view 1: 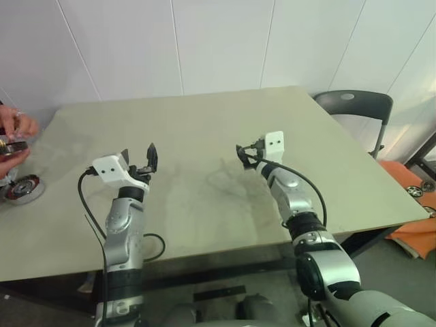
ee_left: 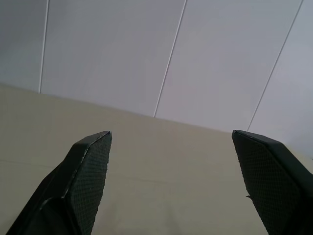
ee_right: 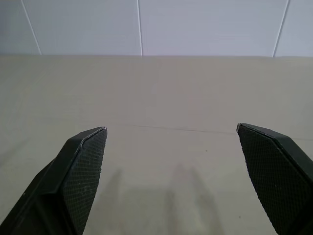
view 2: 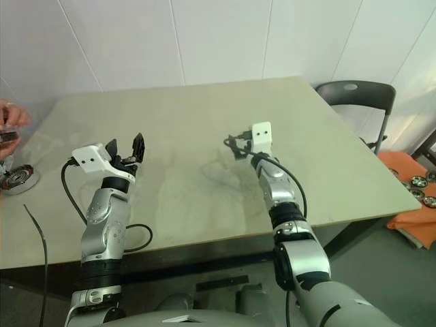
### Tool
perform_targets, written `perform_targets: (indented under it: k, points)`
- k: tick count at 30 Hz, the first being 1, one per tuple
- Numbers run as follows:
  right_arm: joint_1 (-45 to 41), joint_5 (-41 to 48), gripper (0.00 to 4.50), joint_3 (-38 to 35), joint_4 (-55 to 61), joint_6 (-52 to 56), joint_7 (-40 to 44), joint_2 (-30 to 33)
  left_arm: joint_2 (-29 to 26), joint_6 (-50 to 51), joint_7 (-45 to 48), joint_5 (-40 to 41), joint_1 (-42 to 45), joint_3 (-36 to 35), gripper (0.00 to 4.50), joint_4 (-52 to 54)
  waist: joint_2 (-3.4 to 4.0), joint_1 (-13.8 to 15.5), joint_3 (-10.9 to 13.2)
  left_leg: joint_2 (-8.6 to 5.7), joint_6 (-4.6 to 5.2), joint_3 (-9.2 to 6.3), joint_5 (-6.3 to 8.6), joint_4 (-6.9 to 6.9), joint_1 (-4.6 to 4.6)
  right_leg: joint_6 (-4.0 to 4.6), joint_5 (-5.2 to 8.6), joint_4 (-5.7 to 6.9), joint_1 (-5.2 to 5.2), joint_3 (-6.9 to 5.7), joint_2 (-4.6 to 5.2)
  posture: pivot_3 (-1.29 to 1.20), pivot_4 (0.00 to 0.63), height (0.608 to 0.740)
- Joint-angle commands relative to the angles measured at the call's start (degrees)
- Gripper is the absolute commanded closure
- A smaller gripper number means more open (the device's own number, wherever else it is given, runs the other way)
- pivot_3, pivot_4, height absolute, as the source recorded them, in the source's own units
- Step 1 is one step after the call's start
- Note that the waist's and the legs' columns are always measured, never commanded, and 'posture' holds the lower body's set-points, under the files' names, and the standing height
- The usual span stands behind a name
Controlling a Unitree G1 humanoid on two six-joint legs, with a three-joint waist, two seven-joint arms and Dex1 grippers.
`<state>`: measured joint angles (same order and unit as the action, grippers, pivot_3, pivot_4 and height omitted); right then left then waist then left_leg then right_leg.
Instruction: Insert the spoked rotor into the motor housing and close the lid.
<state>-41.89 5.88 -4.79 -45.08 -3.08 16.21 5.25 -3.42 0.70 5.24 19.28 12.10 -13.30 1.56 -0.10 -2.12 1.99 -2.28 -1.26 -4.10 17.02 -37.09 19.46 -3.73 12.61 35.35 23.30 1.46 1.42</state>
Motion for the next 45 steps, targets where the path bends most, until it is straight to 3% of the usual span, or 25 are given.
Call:
perform_targets:
  k: [1, 45]
  points:
    - [-2.38, 0.19, 0.06, 0.18, 0.95, -1.68, 0.68, -0.22, -0.19, -1.32, 0.04, -0.13, 1.63, -0.25, 0.32, 0.78, 0.00, 0.01, 0.00, 0.00, 0.00, 0.00, 0.00, 0.00, 0.00, 0.00, 0.00, 0.00, 0.00, 0.00, 0.00, 0.00, 0.000, 0.740]
    - [-0.82, 0.23, 0.06, -0.05, 2.30, -1.61, -0.68, -0.11, -0.91, -0.78, 1.31, -0.27, 3.47, 0.78, 0.32, -0.97, 0.00, 0.02, 0.00, 0.00, 0.00, 0.00, 0.00, -0.01, 0.00, 0.00, 0.00, 0.01, 0.00, 0.00, 0.00, 0.00, 0.000, 0.740]
